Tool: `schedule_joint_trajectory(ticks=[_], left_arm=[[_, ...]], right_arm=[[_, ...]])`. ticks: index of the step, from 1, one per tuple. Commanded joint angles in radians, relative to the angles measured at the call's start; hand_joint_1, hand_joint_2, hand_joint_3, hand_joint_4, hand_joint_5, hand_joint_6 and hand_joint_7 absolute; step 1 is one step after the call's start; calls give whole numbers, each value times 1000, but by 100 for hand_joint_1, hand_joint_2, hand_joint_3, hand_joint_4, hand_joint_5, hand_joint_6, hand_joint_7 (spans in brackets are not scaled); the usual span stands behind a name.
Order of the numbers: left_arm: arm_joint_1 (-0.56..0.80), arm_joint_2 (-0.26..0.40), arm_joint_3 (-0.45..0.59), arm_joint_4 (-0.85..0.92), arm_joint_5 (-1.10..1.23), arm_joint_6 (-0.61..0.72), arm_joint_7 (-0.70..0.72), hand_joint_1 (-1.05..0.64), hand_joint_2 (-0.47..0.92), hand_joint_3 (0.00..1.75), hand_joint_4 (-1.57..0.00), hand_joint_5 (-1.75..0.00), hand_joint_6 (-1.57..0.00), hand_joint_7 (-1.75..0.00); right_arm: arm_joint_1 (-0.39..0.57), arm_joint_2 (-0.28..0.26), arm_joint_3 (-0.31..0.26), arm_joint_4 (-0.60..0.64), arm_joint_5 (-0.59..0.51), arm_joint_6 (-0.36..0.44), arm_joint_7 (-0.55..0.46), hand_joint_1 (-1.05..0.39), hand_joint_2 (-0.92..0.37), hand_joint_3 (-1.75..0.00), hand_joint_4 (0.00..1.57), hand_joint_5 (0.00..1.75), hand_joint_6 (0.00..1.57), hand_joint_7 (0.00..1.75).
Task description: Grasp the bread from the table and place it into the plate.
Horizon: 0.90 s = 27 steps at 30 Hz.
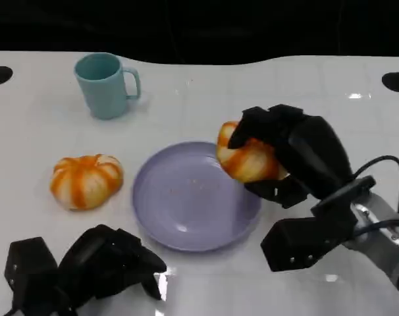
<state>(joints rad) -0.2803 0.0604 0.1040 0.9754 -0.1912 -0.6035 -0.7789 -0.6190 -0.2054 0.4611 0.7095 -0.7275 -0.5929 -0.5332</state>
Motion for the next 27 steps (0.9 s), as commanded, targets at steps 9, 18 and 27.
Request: schedule_joint_trajectory(ticks=[9, 18, 27], left_arm=[[3, 17, 2, 1, -3, -2, -3, -105, 84, 0, -124, -91, -157, -6], [5, 15, 1, -5, -6, 1, -8, -105, 83, 0, -123, -90, -157, -6], [7, 13, 2, -6, -15, 6, -18, -105, 84, 0, -122, -88, -156, -5]], right_arm=[[-102, 124, 46, 164, 17, -86, 89, -11, -8, -171, 109, 175, 93, 161], [-129, 153, 49, 271, 34, -102, 168, -15, -19, -161, 92, 163, 83, 138], [-123, 134, 47, 258, 55, -103, 273, -43, -68, -66, 46, 124, 46, 80]])
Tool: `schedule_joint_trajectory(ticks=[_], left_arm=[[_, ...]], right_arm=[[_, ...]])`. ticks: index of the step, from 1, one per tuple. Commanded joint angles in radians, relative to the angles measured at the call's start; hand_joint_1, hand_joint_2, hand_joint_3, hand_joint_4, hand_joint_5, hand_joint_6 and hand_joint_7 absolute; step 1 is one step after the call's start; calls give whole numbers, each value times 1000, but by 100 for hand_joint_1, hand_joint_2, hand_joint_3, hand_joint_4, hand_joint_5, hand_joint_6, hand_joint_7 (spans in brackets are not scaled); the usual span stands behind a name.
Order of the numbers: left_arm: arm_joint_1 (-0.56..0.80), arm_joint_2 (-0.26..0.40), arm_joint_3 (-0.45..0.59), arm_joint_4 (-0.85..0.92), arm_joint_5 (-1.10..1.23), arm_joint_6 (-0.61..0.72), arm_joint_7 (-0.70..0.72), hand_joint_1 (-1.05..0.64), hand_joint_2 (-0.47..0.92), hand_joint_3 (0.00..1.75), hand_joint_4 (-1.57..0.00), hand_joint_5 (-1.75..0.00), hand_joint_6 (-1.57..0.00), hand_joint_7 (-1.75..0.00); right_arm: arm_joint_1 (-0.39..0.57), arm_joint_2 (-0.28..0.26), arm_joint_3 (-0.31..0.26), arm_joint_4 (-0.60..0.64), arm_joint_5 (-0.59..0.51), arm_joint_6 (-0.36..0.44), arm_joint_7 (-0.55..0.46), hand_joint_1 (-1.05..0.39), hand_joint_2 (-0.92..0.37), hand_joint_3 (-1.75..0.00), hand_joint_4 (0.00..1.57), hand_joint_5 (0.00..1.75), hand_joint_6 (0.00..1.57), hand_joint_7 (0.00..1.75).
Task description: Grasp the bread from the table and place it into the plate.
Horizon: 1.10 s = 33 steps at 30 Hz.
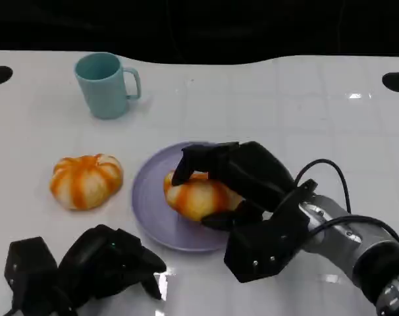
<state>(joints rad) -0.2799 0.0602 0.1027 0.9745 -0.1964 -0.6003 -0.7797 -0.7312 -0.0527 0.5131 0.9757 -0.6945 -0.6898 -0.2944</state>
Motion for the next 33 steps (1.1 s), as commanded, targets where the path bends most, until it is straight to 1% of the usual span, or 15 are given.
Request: schedule_joint_trajectory(ticks=[1, 2, 4, 8, 9, 10, 14, 22, 25, 26, 27, 29, 30, 32, 33], left_arm=[[10, 12, 2, -11, -10, 7, -13, -105, 84, 0, -122, -88, -156, -5], [12, 11, 2, -15, -10, 10, -10, -105, 83, 0, -123, -88, -156, -5], [15, 10, 1, -20, -9, 15, -6, -105, 83, 0, -123, -88, -156, -5], [16, 10, 1, -23, -9, 17, -6, -105, 83, 0, -124, -87, -156, -5], [18, 13, -4, -29, 6, 8, 14, -105, 83, 0, -124, -87, -156, -5], [20, 16, -8, -35, 17, 2, 29, -105, 84, 0, -126, -89, -157, -10], [18, 18, -12, -30, 26, -8, 40, -105, 85, 1, -127, -90, -157, -14], [17, 14, -14, -34, 16, -2, 29, -105, 84, 0, -126, -90, -156, -13], [15, 13, -14, -29, 10, -6, 20, -105, 85, 0, -125, -90, -155, -12], [16, 11, -13, -33, 2, 4, 13, -105, 84, 0, -125, -90, -155, -12], [17, 9, -12, -36, -3, 12, 8, -105, 83, 0, -124, -90, -155, -12], [17, 6, -12, -38, -11, 19, 0, -105, 83, 0, -124, -89, -155, -12], [17, 5, -12, -38, -13, 19, -2, -105, 83, 0, -124, -89, -154, -11], [18, 4, -12, -38, -14, 18, -4, -105, 83, 0, -123, -89, -154, -11], [18, 3, -13, -38, -13, 18, -4, -105, 83, 0, -123, -88, -154, -11]], right_arm=[[-6, -34, 3, -35, 13, 13, 72, -49, -72, -62, 38, 119, 38, 76], [-1, -45, 8, -56, 7, 29, 102, -61, -82, -48, 22, 111, 25, 68], [8, -57, 12, -89, 4, 52, 140, -71, -90, -37, 8, 103, 14, 62], [21, -62, 11, -122, 11, 72, 163, -74, -92, -33, 5, 101, 11, 61], [31, -74, 9, -151, 18, 78, 192, -74, -92, -33, 5, 101, 11, 61], [39, -84, 8, -174, 23, 83, 215, -86, -92, -39, 2, 88, 4, 51], [81, -108, -12, -263, 69, 111, 311, -97, -92, -43, 0, 72, 0, 36], [138, -141, -37, -362, 107, 142, 378, -98, -92, -45, 0, 66, 0, 33], [147, -146, -41, -377, 117, 147, 387, -96, -92, -45, 0, 66, 0, 33], [176, -153, -64, -396, 154, 121, 380, -94, -92, -44, 4, 69, 4, 35], [198, -158, -82, -411, 182, 102, 375, -88, -92, -41, 10, 78, 11, 41], [238, -159, -114, -423, 232, 54, 359, -84, -92, -38, 14, 86, 17, 46], [252, -157, -125, -420, 249, 31, 351, -77, -92, -36, 26, 95, 28, 53], [286, -154, -150, -422, 288, -11, 342, -74, -92, -35, 32, 99, 34, 57], [303, -153, -161, -426, 304, -27, 341, -72, -92, -36, 41, 116, 41, 70]])
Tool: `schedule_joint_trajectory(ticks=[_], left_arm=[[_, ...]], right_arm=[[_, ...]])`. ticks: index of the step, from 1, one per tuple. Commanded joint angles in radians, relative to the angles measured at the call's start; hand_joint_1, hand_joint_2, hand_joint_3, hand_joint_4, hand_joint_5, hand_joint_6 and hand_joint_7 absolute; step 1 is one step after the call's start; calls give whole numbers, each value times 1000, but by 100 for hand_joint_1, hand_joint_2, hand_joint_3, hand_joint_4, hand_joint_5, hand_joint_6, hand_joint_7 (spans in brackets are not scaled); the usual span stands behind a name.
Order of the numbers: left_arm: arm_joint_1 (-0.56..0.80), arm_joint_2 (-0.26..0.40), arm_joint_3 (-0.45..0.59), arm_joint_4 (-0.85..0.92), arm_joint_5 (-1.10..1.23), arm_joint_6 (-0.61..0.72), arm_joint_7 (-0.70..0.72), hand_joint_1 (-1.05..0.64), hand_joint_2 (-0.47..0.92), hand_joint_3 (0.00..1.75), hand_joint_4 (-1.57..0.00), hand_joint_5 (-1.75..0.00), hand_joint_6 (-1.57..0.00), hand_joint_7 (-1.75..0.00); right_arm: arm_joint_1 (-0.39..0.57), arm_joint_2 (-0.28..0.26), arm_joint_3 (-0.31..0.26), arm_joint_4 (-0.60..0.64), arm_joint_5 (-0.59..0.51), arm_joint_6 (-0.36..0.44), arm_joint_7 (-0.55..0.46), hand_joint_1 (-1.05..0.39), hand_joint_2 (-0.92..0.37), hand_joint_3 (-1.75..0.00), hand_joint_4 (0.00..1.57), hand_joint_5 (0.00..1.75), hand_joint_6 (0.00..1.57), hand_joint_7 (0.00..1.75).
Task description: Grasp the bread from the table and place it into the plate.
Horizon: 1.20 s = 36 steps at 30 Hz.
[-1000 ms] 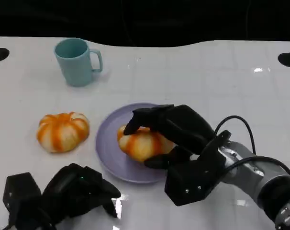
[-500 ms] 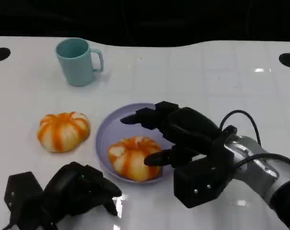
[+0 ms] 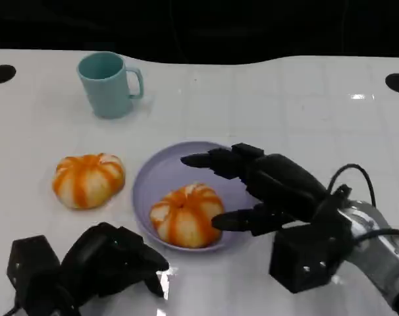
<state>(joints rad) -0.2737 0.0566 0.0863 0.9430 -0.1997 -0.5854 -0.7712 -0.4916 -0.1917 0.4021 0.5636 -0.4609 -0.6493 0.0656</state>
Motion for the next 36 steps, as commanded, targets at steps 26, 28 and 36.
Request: schedule_joint_trajectory(ticks=[26, 28, 36], left_arm=[[11, 2, -6, -10, 21, -24, 23, -105, 86, 1, -126, -90, -155, -9], [10, 2, -6, -10, 19, -22, 22, -105, 85, 0, -127, -91, -155, -9], [10, 0, 0, -7, 6, -23, 14, -105, 85, 0, -126, -89, -155, -8]], right_arm=[[494, -86, -223, -394, 369, 33, 166, -42, -89, -37, 91, 175, 76, 175], [524, -86, -231, -432, 368, 64, 174, -40, -88, -38, 92, 175, 77, 175], [591, -73, -244, -458, 387, 113, 199, -36, -85, -43, 99, 175, 80, 175]])
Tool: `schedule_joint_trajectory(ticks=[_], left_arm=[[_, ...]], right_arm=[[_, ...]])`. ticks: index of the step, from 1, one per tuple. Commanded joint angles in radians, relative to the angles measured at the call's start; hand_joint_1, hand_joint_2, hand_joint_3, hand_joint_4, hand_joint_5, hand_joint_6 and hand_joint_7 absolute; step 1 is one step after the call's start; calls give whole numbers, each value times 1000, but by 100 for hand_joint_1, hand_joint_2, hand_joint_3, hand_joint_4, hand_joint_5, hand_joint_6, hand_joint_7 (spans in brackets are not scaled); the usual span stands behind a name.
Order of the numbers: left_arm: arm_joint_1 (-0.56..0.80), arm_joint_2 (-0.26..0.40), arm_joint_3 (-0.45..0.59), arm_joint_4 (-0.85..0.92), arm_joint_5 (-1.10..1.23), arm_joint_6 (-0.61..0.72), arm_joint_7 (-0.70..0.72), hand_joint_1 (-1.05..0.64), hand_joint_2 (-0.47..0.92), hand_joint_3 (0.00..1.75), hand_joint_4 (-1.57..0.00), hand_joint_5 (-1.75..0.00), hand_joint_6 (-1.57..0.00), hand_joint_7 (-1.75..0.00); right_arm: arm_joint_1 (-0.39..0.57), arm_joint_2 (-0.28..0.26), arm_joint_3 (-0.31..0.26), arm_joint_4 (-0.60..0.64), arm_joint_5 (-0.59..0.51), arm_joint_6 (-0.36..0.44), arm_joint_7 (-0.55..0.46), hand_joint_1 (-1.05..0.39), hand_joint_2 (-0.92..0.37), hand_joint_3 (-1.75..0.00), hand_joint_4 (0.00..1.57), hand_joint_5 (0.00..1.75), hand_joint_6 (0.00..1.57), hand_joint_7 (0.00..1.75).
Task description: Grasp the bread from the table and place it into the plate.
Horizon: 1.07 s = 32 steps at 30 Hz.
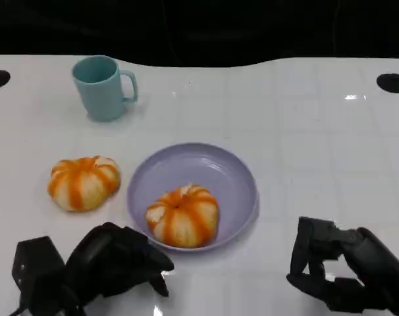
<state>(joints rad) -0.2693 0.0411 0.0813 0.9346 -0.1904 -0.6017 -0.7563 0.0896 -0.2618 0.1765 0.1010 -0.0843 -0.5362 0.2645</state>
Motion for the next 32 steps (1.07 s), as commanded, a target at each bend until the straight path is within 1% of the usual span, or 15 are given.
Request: schedule_joint_trajectory(ticks=[1, 10, 20, 25, 32], left_arm=[[4, 16, 6, 4, -5, -8, -3, -105, 85, 0, -126, -90, -155, -8], [7, 23, 0, 3, 18, -13, 22, -105, 85, 0, -127, -90, -156, -8], [3, 28, 8, 7, -2, 1, -3, -105, 86, 0, -126, -90, -155, -7], [-3, 34, 20, 16, -17, 7, -16, -105, 83, 0, -126, -90, -156, -7], [-7, 42, 20, 27, -6, -7, -10, -105, 84, 1, -125, -90, -156, -6]], right_arm=[[6, 2, -20, 23, 7, -12, -6, -36, -85, -43, 99, 175, 80, 175], [-31, 29, -31, 142, -2, -117, -23, -40, -85, -47, 96, 175, 80, 175], [-46, 57, -31, 182, -11, -144, -28, -42, -83, -49, 96, 175, 82, 175], [-73, 74, -31, 230, -43, -190, -56, -42, -76, -59, 98, 175, 85, 175], [-88, 73, -36, 253, -54, -205, -67, -42, -73, -65, 97, 175, 85, 175]])
